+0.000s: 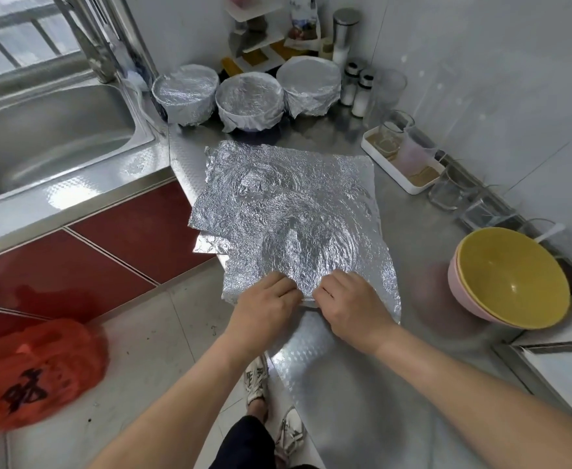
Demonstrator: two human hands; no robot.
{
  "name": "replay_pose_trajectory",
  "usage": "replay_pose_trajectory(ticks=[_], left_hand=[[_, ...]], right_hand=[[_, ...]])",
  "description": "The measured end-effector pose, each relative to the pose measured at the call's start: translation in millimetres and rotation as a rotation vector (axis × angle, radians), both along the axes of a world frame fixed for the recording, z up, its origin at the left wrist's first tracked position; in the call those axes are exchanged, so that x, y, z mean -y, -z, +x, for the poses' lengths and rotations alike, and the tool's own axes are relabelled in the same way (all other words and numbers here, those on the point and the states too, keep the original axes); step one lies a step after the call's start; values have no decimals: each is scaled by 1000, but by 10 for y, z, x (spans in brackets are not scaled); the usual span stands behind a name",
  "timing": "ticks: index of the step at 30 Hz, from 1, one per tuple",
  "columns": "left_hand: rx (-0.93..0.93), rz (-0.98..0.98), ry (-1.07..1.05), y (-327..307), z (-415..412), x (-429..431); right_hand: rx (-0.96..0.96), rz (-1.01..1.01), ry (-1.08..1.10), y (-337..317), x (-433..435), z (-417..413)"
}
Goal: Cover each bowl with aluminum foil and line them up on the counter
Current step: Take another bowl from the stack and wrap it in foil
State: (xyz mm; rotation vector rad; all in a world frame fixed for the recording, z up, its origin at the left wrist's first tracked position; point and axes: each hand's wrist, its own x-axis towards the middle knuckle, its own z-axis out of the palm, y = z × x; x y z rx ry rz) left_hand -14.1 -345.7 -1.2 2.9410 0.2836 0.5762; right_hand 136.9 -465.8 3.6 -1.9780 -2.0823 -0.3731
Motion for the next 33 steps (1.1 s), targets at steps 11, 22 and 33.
replay_pose_trajectory(ticks=[11,22,33], left_hand=[[-45,-105,-62,-101,-240,-269],[-44,-307,2,-116,-85,-96],[25,-194,-26,-63,-75,-81]], right_hand=[[-630,-121,353,-221,-189,-209],[-573,-392,178,-314,-200,-20],[-106,-174,47,-78,-207,-137]])
